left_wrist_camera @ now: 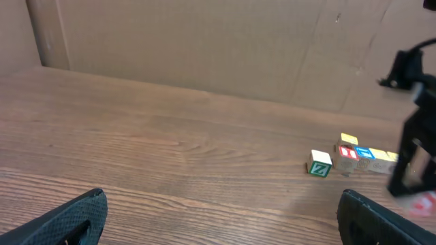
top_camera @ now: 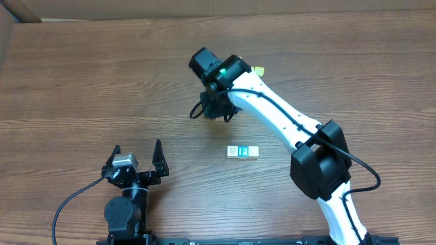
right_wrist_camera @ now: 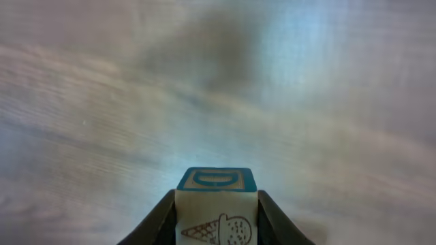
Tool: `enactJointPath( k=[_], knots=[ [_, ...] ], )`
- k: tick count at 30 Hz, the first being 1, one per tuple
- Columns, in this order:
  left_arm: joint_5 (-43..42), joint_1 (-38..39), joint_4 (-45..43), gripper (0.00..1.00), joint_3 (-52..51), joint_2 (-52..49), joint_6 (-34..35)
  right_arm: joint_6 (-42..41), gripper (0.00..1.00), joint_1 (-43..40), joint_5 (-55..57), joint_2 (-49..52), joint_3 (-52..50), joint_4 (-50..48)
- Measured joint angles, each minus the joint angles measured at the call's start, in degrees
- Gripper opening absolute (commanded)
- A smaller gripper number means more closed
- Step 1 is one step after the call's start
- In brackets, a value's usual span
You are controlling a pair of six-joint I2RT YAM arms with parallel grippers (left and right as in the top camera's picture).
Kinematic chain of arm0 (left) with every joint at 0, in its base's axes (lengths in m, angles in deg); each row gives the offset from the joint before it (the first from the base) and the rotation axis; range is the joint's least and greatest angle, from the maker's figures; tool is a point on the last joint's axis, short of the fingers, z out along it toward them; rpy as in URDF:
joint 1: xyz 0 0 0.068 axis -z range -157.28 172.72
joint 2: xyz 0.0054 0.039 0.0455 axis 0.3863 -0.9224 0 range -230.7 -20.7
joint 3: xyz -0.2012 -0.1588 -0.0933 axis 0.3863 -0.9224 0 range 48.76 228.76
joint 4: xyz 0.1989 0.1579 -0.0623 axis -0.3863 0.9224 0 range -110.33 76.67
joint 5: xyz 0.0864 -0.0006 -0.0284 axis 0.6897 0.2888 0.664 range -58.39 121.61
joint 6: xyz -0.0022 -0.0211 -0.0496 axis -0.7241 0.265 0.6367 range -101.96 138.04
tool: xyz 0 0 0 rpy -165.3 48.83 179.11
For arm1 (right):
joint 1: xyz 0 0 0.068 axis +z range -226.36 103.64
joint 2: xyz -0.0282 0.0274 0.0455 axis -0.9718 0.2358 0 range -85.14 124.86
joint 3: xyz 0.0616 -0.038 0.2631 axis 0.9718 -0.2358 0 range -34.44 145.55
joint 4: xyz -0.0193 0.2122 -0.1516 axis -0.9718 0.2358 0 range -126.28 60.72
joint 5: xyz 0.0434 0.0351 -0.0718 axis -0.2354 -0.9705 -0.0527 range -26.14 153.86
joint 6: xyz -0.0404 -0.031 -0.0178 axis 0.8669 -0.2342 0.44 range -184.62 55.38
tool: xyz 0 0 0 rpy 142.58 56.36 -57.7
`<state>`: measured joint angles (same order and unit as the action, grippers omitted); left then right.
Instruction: Flip 5 blocks
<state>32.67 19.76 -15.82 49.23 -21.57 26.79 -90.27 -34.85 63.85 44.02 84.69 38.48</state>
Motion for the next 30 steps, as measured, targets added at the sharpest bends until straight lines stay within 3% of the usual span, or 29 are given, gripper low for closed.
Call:
enactJointPath(
  k=[11, 21, 25, 30],
  knots=[
    [0.0, 0.0, 0.0, 1.00, 0.0, 0.0, 0.0, -11.7, 0.25, 8.2, 1.2, 0.0, -9.2, -2.2],
    [0.0, 0.0, 0.0, 1.00, 0.0, 0.0, 0.0, -14.5, 0.27, 10.1, 2.6, 0.0, -16.1, -7.0],
    [0.0, 0.0, 0.0, 1.00, 0.0, 0.0, 0.0, -14.6, 0.39, 9.9, 3.1, 0.0, -16.2, -7.2],
    [0.0, 0.0, 0.0, 1.00, 0.0, 0.0, 0.0, -14.6, 0.45, 9.9, 3.2, 0.0, -16.2, -7.5]
  ],
)
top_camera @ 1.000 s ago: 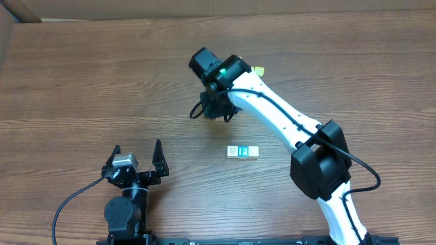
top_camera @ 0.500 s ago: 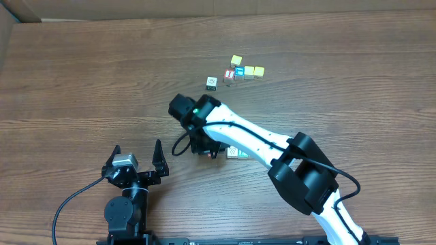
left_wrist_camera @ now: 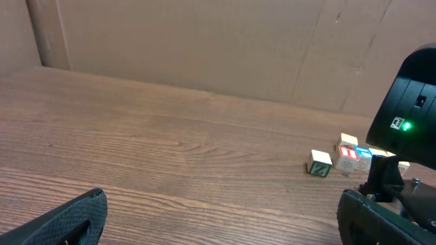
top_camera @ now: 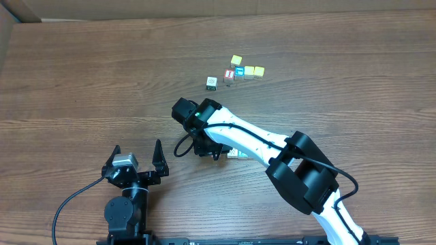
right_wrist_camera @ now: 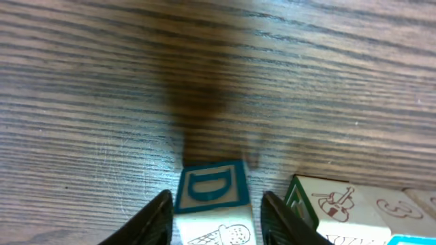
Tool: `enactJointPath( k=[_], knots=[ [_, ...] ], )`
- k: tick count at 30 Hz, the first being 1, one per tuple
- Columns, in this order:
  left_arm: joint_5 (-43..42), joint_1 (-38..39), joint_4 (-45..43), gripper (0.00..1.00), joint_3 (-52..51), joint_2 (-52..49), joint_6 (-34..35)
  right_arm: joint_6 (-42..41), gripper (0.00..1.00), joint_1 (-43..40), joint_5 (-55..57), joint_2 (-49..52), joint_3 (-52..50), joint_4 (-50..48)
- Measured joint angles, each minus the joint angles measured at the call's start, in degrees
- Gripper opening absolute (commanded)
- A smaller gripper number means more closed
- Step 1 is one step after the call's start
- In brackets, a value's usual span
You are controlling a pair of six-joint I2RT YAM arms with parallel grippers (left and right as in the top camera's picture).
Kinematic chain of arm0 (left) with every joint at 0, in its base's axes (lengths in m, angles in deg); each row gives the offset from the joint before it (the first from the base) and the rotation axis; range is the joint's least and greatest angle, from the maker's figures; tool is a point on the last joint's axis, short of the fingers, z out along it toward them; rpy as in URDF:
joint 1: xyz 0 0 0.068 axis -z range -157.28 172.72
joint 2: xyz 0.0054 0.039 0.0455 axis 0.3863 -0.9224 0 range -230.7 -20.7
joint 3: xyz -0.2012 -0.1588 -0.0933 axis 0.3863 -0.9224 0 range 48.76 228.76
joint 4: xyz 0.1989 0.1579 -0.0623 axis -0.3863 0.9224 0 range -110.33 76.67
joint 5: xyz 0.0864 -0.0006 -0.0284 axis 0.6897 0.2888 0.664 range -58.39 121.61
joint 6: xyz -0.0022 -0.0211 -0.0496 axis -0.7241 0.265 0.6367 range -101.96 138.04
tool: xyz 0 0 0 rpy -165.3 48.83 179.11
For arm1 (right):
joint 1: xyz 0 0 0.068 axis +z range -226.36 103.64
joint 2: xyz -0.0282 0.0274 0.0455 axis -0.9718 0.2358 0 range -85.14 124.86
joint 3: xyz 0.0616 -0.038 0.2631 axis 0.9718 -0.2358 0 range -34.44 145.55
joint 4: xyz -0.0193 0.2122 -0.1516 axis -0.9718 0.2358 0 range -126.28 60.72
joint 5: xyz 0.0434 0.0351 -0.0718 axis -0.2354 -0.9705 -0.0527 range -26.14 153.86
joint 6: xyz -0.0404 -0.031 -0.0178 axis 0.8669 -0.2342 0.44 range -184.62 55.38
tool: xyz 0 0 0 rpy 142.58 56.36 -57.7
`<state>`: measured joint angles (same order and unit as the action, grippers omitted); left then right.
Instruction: Flip 5 blocks
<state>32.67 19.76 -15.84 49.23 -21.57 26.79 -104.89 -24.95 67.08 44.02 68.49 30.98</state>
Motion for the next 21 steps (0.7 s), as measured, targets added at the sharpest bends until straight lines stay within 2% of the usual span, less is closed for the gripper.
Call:
enactJointPath(
  k=[15, 21],
  knots=[
    [0.0, 0.0, 0.0, 1.00, 0.0, 0.0, 0.0, 0.9, 0.49, -0.2, 0.0, 0.0, 0.3, -0.8],
    [0.0, 0.0, 0.0, 1.00, 0.0, 0.0, 0.0, 1.9, 0.48, -1.9, 0.0, 0.0, 3.7, -0.8]
  ],
)
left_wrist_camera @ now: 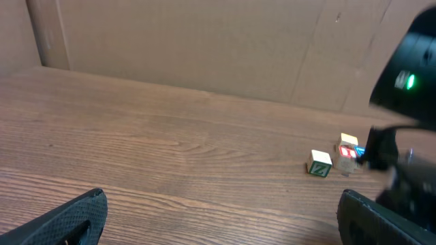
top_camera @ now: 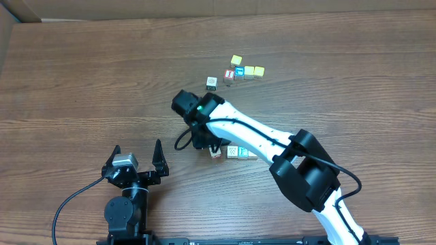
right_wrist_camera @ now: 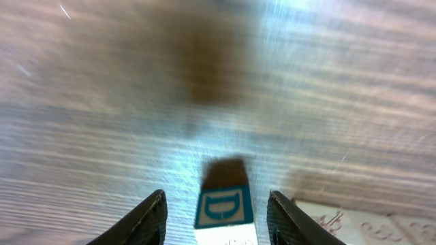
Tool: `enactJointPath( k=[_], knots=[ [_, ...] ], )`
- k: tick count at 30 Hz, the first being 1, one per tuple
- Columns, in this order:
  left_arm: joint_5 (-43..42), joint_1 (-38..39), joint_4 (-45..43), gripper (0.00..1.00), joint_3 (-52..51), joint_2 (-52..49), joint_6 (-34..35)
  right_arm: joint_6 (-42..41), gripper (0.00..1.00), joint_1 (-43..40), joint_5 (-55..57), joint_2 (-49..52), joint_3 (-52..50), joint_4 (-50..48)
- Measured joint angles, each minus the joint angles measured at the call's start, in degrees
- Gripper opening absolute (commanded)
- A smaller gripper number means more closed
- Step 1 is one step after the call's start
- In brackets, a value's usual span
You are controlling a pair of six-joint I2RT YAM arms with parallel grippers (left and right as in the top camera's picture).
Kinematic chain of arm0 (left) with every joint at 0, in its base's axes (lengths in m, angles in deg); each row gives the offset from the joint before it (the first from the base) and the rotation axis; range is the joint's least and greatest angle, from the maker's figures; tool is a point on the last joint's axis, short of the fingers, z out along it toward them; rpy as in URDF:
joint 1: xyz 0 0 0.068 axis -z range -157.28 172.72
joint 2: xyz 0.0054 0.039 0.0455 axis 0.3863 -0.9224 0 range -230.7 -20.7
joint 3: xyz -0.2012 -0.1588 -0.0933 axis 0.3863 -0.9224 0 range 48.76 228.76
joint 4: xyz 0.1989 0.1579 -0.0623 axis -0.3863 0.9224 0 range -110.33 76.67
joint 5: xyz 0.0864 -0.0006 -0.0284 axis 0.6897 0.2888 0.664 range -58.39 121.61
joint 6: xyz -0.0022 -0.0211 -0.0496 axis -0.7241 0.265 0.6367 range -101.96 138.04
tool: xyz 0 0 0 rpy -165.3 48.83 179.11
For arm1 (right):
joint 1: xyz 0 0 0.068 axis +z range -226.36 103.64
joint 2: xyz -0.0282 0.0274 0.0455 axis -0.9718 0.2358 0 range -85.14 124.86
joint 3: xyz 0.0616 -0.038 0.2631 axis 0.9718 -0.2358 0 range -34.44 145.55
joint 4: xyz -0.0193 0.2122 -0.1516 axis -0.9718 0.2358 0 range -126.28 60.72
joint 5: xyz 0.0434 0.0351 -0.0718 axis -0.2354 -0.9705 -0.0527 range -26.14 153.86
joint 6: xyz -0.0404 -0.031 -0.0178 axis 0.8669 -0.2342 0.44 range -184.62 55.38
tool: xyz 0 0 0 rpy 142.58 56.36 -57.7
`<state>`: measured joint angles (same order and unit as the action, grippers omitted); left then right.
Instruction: Flip 5 blocks
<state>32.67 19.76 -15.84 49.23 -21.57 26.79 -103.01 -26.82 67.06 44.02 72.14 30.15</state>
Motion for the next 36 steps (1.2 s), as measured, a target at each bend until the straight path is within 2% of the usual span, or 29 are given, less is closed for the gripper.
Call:
enactJointPath(
  k=[6, 11, 36],
  knots=[
    [0.0, 0.0, 0.0, 1.00, 0.0, 0.0, 0.0, 1.4, 0.21, -2.4, -0.9, 0.0, 3.0, -0.3],
    [0.0, 0.0, 0.0, 1.00, 0.0, 0.0, 0.0, 3.8, 0.04, -3.3, -3.3, 0.0, 3.0, 0.9],
    [0.0, 0.0, 0.0, 1.00, 0.0, 0.0, 0.0, 4.4, 0.06, -2.6, -4.7, 0.0, -0.4, 3.0]
  ],
)
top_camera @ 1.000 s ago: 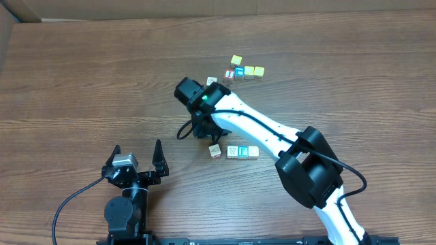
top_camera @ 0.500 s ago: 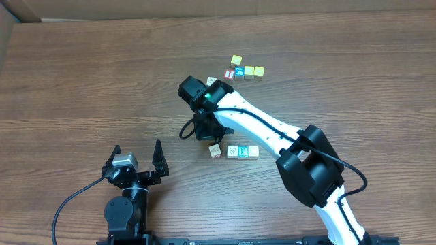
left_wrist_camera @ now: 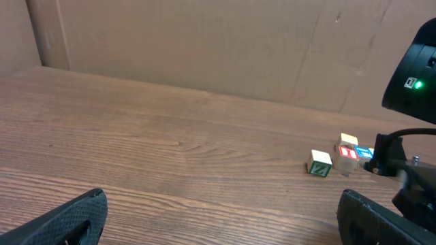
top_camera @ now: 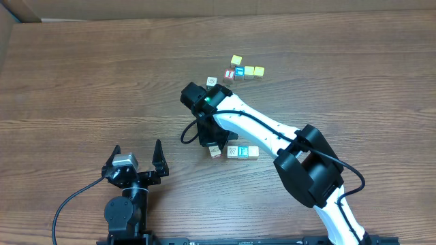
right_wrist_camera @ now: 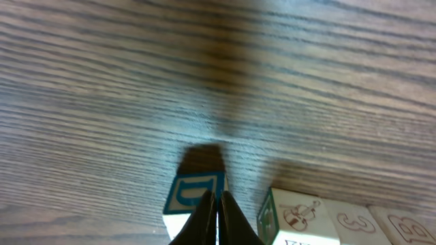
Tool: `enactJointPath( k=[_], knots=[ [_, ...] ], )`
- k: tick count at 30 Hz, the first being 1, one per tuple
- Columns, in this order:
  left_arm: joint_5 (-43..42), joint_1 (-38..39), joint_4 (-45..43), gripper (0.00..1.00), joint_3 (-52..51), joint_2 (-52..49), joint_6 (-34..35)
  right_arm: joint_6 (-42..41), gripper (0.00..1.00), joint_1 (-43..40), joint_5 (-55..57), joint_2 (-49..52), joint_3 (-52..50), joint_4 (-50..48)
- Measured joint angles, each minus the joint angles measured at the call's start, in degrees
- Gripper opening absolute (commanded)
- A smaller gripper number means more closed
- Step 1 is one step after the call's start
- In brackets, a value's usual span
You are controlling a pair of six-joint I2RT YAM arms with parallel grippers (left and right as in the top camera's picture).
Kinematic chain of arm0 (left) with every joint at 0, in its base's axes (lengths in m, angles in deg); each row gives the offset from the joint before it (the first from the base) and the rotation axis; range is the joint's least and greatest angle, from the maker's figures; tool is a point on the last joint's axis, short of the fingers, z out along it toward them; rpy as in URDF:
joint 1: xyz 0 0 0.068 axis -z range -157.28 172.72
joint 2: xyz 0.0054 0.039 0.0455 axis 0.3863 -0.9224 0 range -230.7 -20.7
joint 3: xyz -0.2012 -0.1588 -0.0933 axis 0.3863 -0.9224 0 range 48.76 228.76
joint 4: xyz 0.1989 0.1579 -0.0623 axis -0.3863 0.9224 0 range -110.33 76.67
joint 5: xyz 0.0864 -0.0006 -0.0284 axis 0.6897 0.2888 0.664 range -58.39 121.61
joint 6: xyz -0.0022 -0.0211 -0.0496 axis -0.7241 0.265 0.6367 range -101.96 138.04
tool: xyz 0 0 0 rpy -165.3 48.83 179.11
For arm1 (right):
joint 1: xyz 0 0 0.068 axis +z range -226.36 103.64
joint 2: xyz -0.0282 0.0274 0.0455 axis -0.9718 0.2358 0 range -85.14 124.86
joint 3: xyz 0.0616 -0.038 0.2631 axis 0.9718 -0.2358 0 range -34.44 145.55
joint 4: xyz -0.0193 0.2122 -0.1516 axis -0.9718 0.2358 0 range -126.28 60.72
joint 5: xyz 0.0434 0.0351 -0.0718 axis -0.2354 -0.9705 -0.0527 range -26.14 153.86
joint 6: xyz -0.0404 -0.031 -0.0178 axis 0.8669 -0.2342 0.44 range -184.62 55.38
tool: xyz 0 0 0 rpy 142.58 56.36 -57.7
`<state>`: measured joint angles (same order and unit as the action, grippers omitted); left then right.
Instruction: Flip 5 blocks
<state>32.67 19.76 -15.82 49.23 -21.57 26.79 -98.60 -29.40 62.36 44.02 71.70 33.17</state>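
Observation:
A row of three blocks lies at mid-table: the teal D block [top_camera: 216, 152] [right_wrist_camera: 193, 193] at its left end, a violin-picture block [right_wrist_camera: 294, 215] touching on its right, then another block [top_camera: 253, 152]. My right gripper [top_camera: 208, 138] [right_wrist_camera: 218, 199] hangs just over the D block, its fingers shut together on nothing. Several more blocks [top_camera: 239, 71] [left_wrist_camera: 349, 152] sit in a far cluster, with a green-lettered one [left_wrist_camera: 319, 163] apart at the left. My left gripper [top_camera: 137, 148] [left_wrist_camera: 221, 216] rests open near the front edge.
The right arm [top_camera: 272, 133] stretches diagonally across the table from its base at front right. A cardboard wall [left_wrist_camera: 204, 47] backs the far side. Bare wood [top_camera: 82, 88] spreads over the left half.
My right gripper was open around the D block on the table. Now its fingers are shut together just above that block, which stays at the row's left end. The left arm is unchanged.
My right gripper held the D block in the air near the far cluster. Then it had the block down beside the two-block row. Then it stood open with the block on the table, and now it is shut and empty over it.

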Motion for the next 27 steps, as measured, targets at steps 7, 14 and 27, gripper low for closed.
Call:
enactJointPath(
  k=[7, 14, 27],
  knots=[
    [0.0, 0.0, 0.0, 1.00, 0.0, 0.0, 0.0, 0.2, 0.06, -0.9, 0.0, 0.0, 0.0, -3.3],
    [0.0, 0.0, 0.0, 1.00, 0.0, 0.0, 0.0, 0.1, 0.05, -1.1, 0.0, 0.0, 0.0, -1.0],
    [0.0, 0.0, 0.0, 1.00, 0.0, 0.0, 0.0, 0.1, 0.06, 0.0, 0.0, 0.0, 0.0, 1.7]
  ],
)
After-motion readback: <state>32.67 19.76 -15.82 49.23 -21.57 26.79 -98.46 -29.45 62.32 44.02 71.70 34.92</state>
